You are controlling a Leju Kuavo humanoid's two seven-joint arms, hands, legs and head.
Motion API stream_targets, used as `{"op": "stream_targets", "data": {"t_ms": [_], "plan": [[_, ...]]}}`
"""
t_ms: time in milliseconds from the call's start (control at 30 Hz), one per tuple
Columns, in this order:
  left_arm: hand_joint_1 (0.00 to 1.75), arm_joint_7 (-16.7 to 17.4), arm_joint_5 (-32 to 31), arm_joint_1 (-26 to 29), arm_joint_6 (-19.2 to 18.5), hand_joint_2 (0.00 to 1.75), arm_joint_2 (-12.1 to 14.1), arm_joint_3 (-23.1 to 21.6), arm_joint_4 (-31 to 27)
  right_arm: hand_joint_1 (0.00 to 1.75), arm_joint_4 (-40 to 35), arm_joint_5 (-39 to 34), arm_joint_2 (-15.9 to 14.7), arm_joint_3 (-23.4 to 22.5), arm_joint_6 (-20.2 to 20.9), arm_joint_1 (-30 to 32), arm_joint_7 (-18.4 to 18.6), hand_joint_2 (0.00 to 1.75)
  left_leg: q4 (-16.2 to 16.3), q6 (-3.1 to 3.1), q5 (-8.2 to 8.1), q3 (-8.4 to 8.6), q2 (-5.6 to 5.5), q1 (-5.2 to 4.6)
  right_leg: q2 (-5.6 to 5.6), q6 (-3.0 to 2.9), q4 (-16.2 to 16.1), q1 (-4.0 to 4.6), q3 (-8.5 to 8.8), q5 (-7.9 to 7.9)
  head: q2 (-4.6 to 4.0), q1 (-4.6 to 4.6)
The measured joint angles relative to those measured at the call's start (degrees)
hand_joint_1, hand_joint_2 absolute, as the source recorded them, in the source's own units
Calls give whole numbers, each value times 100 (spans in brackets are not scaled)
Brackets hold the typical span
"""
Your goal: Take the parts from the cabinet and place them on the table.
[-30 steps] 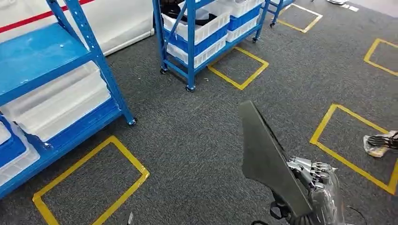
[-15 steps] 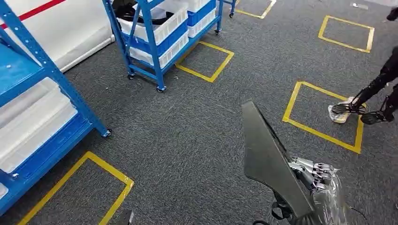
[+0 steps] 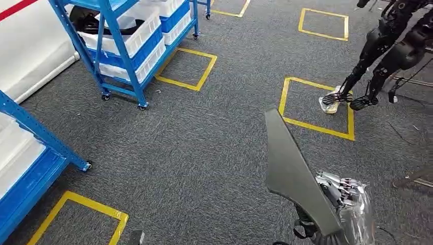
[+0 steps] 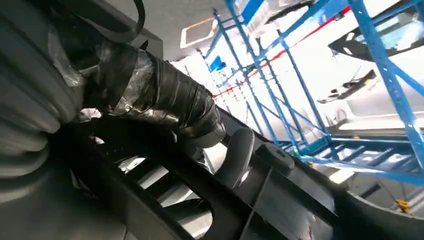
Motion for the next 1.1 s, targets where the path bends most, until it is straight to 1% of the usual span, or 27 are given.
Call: {"op": "stream_targets", "data": {"t_ms": [33,67,133,167,200,233,267,300,333,367,433,467,500,533,600,633,667,700,733,767,800,833,933,967,1000,1033,1100], "plan": [[0,-2,0,0,-7,175,4,-2,0,175,2,9,0,0,0,-15,9,175,-22,29,13,3,72,-13,-260,19,271,8,-128,-193,0,13],[0,2,0,8,-7,175,4,-7,0,175,9,20,2,0,0,-19,13,175,-25,33,14,-1,144,-29,-373,40,660,-8,-313,-405,0,9],[0,11,4,33,-9,175,4,-11,0,175,26,31,2,0,4,-5,17,175,-19,43,2,-4,329,-51,-437,68,1437,-32,-675,-696,2,9],[0,13,4,34,-9,175,7,-13,0,175,35,31,2,0,7,0,24,175,-17,39,-9,-3,421,-56,-444,73,1501,-37,-703,-654,0,9],[0,15,2,29,-11,175,4,-15,0,175,39,31,2,0,7,0,24,175,-14,33,-21,2,497,-60,-456,68,1315,-38,-603,-506,0,9],[0,17,2,22,-18,175,4,-18,0,175,42,31,2,0,7,0,24,175,-12,19,-36,16,570,-61,-493,52,910,-35,-370,-287,0,9],[0,17,2,15,-22,175,4,-22,0,175,42,31,2,0,6,-1,24,175,-12,2,-59,45,650,-62,-611,21,309,-18,-27,-40,2,9],[0,20,2,11,-22,175,4,-24,0,175,42,33,2,0,4,-4,24,175,-14,-17,-79,75,710,-66,-882,-18,-102,23,187,-17,2,9],[0,20,4,11,-22,175,4,-24,0,175,42,33,2,0,7,-15,26,175,-4,-58,-105,76,750,-111,-977,-59,-144,105,211,-54,0,9],[0,24,9,8,-22,175,7,-31,0,175,42,37,2,0,7,-13,31,175,-17,-86,-116,91,811,-102,-853,-105,-147,106,191,-45,2,4],[0,26,17,-17,-26,175,2,-46,0,175,42,77,0,-2,15,8,61,175,-58,-128,-128,143,941,-94,-725,-137,-158,128,172,-50,0,6],[0,28,20,-30,-31,175,0,-48,-2,175,39,107,-4,-4,26,9,104,175,-41,-188,-178,157,908,-86,-632,-212,-253,45,237,0,0,-2],[0,24,22,-28,-33,175,4,-50,-2,175,42,136,-4,-11,44,12,133,175,98,-201,-277,134,542,-67,-578,-237,-298,51,261,18,0,2],[0,17,31,-26,-40,175,4,-52,-2,175,42,173,-7,-13,94,-7,162,175,405,-194,-478,-5,329,-57,-523,-275,-299,50,263,29,0,-2],[0,15,37,-3,-50,175,4,-57,-2,175,46,320,-22,-24,228,-7,291,175,1340,-196,-901,-472,197,-47,-370,-306,-286,51,257,18,0,-2],[0,15,42,13,-55,175,7,-59,-2,175,59,431,-57,-39,300,-2,385,175,1660,-205,-963,-654,191,-46,-279,-309,-272,54,254,16,2,-2],[0,13,52,24,-68,175,7,-61,-2,175,76,540,-111,-70,350,12,463,175,1712,-210,-879,-720,189,-45,-188,-308,-260,53,254,9,2,-2],[0,11,55,28,-83,175,7,-61,-2,175,94,593,-169,-103,367,28,512,175,1508,-211,-659,-670,178,-39,-93,-299,-241,49,256,0,0,-2],[0,9,57,25,-94,175,9,-61,-2,175,109,614,-220,-138,378,29,535,175,1098,-206,-362,-520,145,-29,0,-283,-215,43,257,-11,0,-2],[0,6,57,23,-105,175,15,-61,-2,175,120,619,-264,-170,421,28,540,175,571,-195,-60,-306,34,-18,96,-260,-182,35,258,-28,2,-2],[0,7,59,36,-109,175,28,-63,0,175,122,621,-291,-188,459,32,547,175,233,-176,31,-194,-274,0,160,-239,-151,21,229,-46,0,2],[0,7,59,38,-112,175,31,-76,2,175,127,647,-330,-210,550,13,590,175,98,-174,-27,-144,-381,24,248,-202,-75,54,180,-64,0,6],[0,-50,52,6,-88,175,50,-129,2,175,160,743,-518,-286,772,68,756,175,99,-85,-6,-118,-173,-46,465,-53,-148,-21,124,4,0,0],[0,-59,54,-3,-109,175,48,-149,2,175,177,782,-622,-339,826,98,791,175,-22,-2,61,-79,-69,17,480,-24,-132,-35,113,-4,2,4],[0,-59,55,-6,-131,175,66,-157,2,175,192,813,-680,-392,848,133,822,175,-71,29,80,-47,11,-6,81,-16,-7,11,64,-98,0,9],[0,-63,57,-6,-147,175,70,-166,2,175,208,857,-748,-455,888,128,844,175,-91,55,91,-34,77,-17,-170,6,271,19,-77,-280,0,31],[0,-57,59,14,-166,175,72,-197,2,175,256,896,-817,-566,959,149,883,175,-96,74,72,-33,253,-51,-381,55,1103,-19,-498,-665,0,33]]}}
